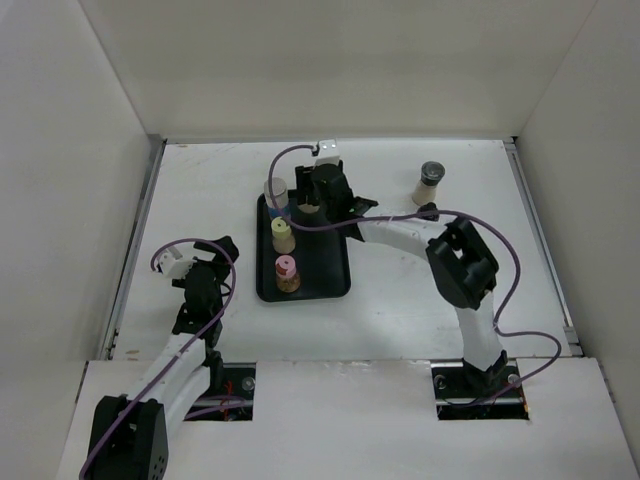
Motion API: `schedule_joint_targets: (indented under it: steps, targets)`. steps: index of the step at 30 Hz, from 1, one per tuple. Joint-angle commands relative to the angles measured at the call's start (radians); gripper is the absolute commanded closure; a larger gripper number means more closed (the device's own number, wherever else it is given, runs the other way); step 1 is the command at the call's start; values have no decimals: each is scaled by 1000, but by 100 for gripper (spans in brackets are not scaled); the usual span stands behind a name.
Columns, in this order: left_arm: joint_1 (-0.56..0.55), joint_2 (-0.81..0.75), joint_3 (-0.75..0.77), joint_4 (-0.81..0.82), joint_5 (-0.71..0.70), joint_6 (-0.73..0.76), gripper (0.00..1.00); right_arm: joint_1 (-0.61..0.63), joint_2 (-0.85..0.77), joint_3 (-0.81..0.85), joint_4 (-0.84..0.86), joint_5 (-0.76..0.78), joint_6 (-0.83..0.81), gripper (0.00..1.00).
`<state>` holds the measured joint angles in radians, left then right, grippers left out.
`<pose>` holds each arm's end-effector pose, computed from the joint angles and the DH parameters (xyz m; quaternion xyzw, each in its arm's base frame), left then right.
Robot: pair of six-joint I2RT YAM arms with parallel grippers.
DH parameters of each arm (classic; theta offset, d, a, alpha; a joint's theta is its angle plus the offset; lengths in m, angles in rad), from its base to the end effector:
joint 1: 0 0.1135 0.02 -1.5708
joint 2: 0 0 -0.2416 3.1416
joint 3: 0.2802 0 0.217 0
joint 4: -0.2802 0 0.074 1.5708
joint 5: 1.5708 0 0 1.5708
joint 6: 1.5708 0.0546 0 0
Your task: Organize the condiment bottles
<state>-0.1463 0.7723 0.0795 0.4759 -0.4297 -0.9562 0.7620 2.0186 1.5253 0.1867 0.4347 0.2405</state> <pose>0.1680 -0.0018 0.1685 -0.4228 0.6474 -0.1790 0.6084 0.3447 0.2971 0.2481 -0.0800 0.7940 0.1247 0.5896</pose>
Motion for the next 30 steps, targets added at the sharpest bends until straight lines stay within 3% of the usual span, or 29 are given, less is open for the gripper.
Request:
schedule_joint_targets:
  steps: [1,7,11,14,19,21,22,25,26,28,30]
  targets:
    - [-5,-4,16,43,0,10,0,4,64,105,33,-4,16,40]
    - [1,-19,9,41,0,13,0,9,144,148,17,25,29,37]
    - [3,-27,8,41,-4,14,0,10,143,136,11,19,51,16]
    - [-2,-12,14,41,-3,14,0,10,80,99,19,10,66,6]
    - [0,-30,9,41,-4,19,0,1,-93,-6,17,-25,102,5]
    - [3,-28,9,41,-4,19,0,-19,-196,-106,31,-24,105,8]
    - [-2,-24,9,41,0,19,0,-34,-249,-167,43,-18,105,15]
    - [-8,-25,9,41,-4,19,0,-106,-412,-368,66,15,112,54]
    - [-8,-24,9,41,-4,19,0,-134,-463,-428,62,41,112,61]
    - [-11,-7,12,49,-3,14,0,-195,-553,-540,53,93,111,62]
    - [-20,16,20,52,5,11,0,-250,-618,-620,31,133,108,54]
